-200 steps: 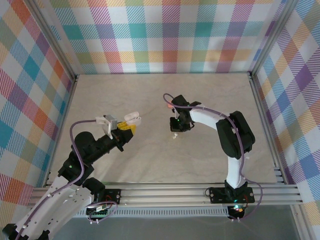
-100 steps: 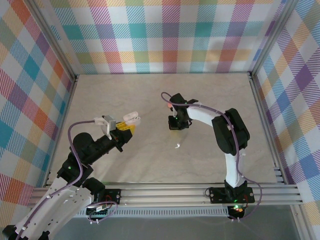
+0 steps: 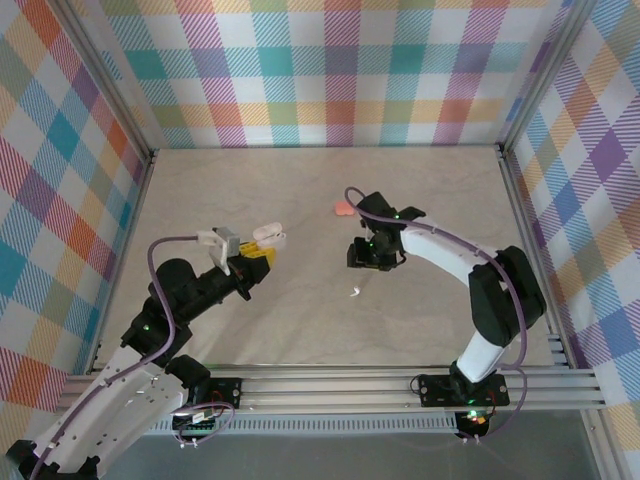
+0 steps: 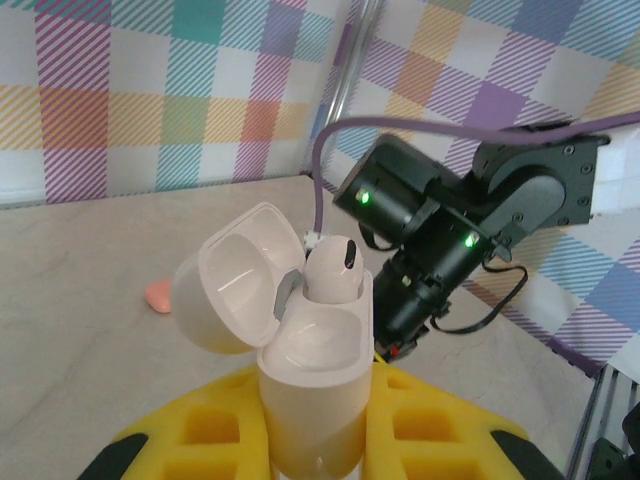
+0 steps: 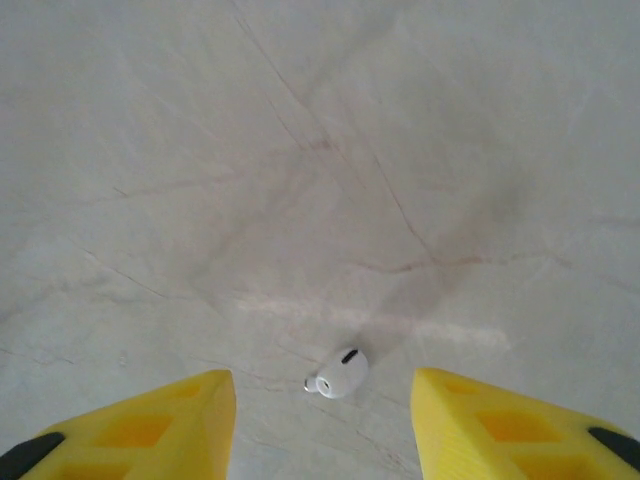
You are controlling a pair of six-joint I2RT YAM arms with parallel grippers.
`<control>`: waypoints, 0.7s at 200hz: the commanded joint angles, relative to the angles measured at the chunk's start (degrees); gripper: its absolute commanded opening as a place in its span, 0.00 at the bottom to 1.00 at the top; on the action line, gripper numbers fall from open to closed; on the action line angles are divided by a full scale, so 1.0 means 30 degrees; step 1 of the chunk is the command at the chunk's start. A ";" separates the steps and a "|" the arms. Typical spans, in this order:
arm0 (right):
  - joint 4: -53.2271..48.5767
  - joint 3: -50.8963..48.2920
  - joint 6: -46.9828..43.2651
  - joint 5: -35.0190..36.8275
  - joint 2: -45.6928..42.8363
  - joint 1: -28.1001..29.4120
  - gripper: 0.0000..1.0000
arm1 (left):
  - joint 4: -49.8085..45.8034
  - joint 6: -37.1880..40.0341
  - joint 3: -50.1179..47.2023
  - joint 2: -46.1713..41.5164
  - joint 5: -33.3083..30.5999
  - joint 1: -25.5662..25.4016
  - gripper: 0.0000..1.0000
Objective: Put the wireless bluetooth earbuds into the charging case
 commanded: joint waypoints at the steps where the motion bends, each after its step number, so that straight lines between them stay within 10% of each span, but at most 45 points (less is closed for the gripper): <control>1: -0.0771 -0.0179 0.1377 0.0262 0.0815 0.0725 0.42 | 0.1131 -0.0113 -0.0031 0.0025 0.0549 -0.0146 0.00; 140: -0.0943 -0.0009 0.1916 0.0751 0.3377 0.1572 0.34 | 0.1605 -0.0750 -0.0851 -0.0283 0.0923 -0.0142 0.00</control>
